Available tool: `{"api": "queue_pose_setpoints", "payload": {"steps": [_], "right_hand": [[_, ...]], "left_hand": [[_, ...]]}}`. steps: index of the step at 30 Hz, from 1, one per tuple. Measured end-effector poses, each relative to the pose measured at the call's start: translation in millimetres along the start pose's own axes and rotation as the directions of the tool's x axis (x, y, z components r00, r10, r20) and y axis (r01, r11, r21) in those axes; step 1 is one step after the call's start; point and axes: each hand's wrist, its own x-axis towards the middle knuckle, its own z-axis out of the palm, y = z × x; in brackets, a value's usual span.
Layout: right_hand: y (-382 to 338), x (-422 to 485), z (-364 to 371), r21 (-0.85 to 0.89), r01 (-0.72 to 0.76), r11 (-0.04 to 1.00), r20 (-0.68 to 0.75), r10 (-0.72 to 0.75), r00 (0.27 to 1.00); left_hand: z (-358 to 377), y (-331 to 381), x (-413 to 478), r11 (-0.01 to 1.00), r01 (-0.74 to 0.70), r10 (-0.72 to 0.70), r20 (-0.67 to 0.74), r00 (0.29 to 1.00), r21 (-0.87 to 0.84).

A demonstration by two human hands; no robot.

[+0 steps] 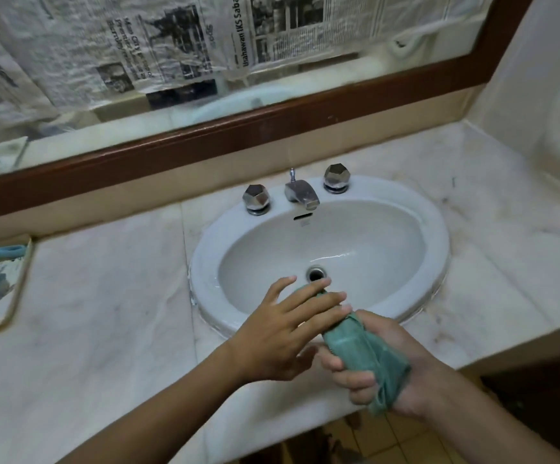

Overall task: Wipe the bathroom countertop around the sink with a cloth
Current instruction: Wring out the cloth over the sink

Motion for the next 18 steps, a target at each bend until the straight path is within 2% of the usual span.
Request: {"api": "queue_pose_setpoints", "payload": {"steps": [5, 7, 9, 11, 13, 15, 18], "right_hand": [[-22.6, 0.1, 23.2, -0.176, 0.047, 0.983, 0.102, -0.029, 0.994], [-31.5, -0.7, 35.5, -0.318, 0.038, 0.947, 0.056, -0.022, 0.998], [-44.5, -0.8, 47.7, -0.498, 0.007, 0.867, -0.022, -0.021, 1.0], [-58.6, 2.9, 61.7, -0.703, -0.048, 0.709, -0.144, -0.076, 0.987], [-73.3, 14.8, 72.6, -0.91, -0.125, 0.394, -0.249, -0.282, 0.926], [-90.6, 32.5, 80.2, -0.971, -0.217, 0.101, -0.238, -0.503, 0.831], [-113.3, 54.5, 81.0, -0.934, -0.339, -0.11, -0.179, -0.677, 0.714]], "left_hand": [[-14.9, -23.7, 36.2, 0.994, -0.109, 0.099, -0.278, 0.955, -0.019], [-24.3, -34.7, 47.8, 0.99, -0.137, 0.144, -0.324, 0.935, 0.043], [-33.5, -46.2, 54.2, 0.984, -0.15, 0.172, -0.294, 0.94, 0.098], [-39.4, -58.5, 59.3, 0.98, -0.163, 0.182, -0.173, 0.968, 0.117], [-44.5, -73.2, 67.6, 0.977, -0.131, 0.132, 0.007, 0.991, 0.166], [-54.9, -83.4, 83.8, 0.956, -0.037, -0.014, 0.172, 0.985, 0.291], [-73.0, -84.2, 110.0, 0.91, 0.07, -0.205, 0.297, 0.933, 0.408]]}}
